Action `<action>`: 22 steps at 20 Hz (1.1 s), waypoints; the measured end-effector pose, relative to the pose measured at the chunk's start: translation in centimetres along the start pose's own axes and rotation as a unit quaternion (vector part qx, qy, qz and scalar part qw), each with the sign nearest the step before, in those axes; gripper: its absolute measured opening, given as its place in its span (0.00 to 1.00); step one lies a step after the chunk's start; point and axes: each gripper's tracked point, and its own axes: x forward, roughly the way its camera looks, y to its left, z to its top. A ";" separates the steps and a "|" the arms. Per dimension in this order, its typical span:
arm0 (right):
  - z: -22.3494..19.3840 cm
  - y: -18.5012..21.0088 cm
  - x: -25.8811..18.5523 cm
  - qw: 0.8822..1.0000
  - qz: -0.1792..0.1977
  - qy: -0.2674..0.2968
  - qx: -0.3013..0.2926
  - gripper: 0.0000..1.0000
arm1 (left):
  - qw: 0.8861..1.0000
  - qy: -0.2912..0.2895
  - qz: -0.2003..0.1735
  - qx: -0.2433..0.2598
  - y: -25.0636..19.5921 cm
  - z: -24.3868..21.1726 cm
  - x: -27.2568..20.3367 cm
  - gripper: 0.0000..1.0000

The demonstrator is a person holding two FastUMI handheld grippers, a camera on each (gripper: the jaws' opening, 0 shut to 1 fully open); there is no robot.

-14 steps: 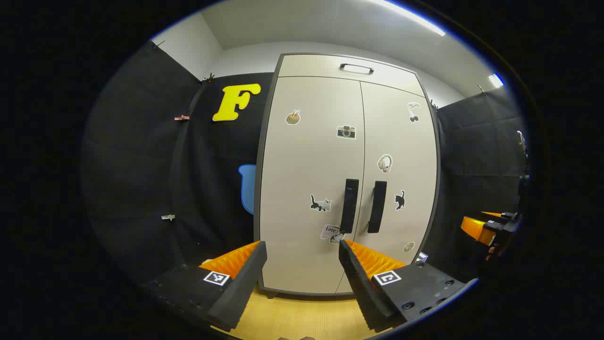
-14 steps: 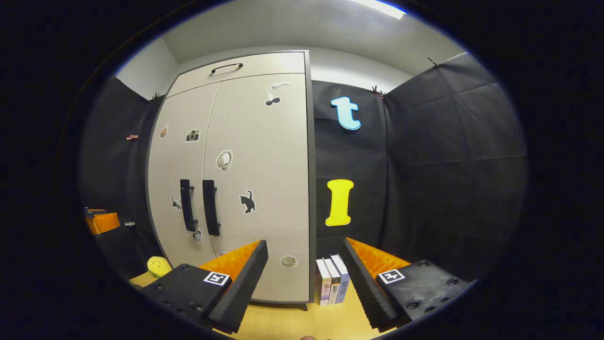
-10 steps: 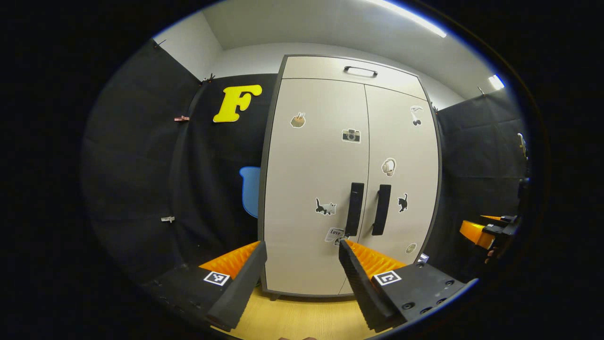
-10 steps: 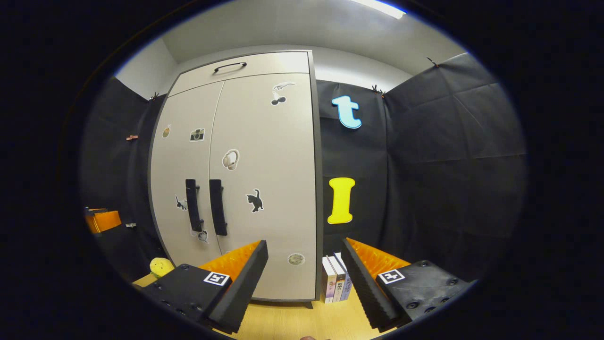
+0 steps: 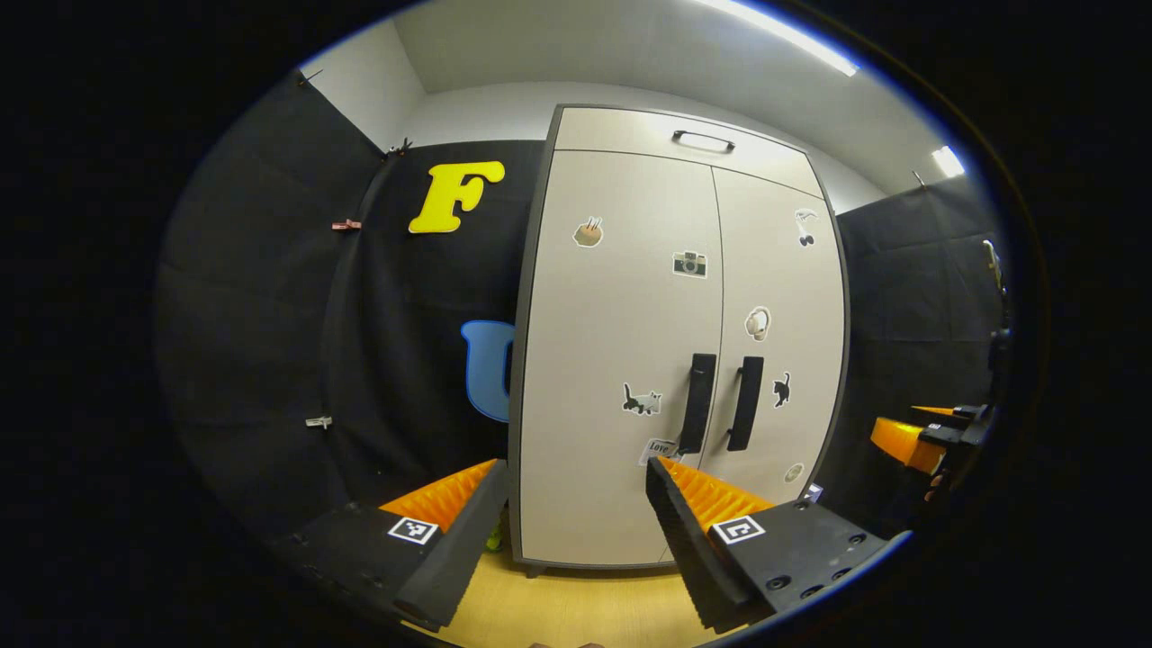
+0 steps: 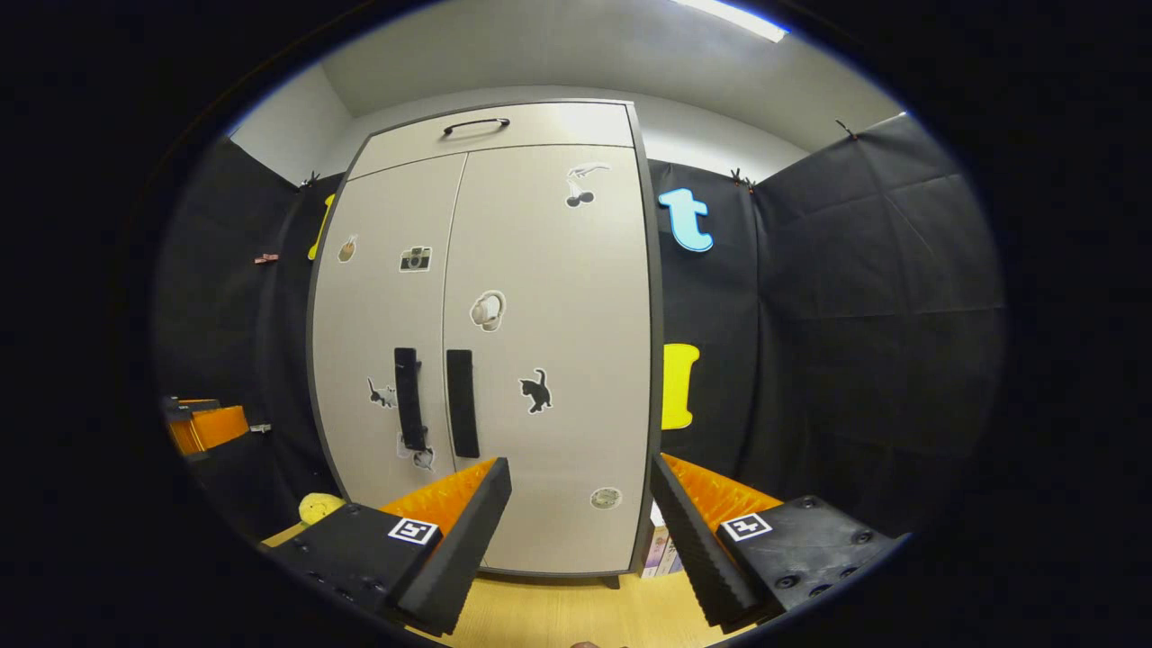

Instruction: Open the right door of the double-door shoe cabinet with the right hand, and open the left door with the left hand.

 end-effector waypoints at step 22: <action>0.7 7.7 7.7 0.996 0.044 0.061 0.043 0.98 | 0.998 0.046 -0.039 -0.018 0.9 -3.8 -2.4 0.95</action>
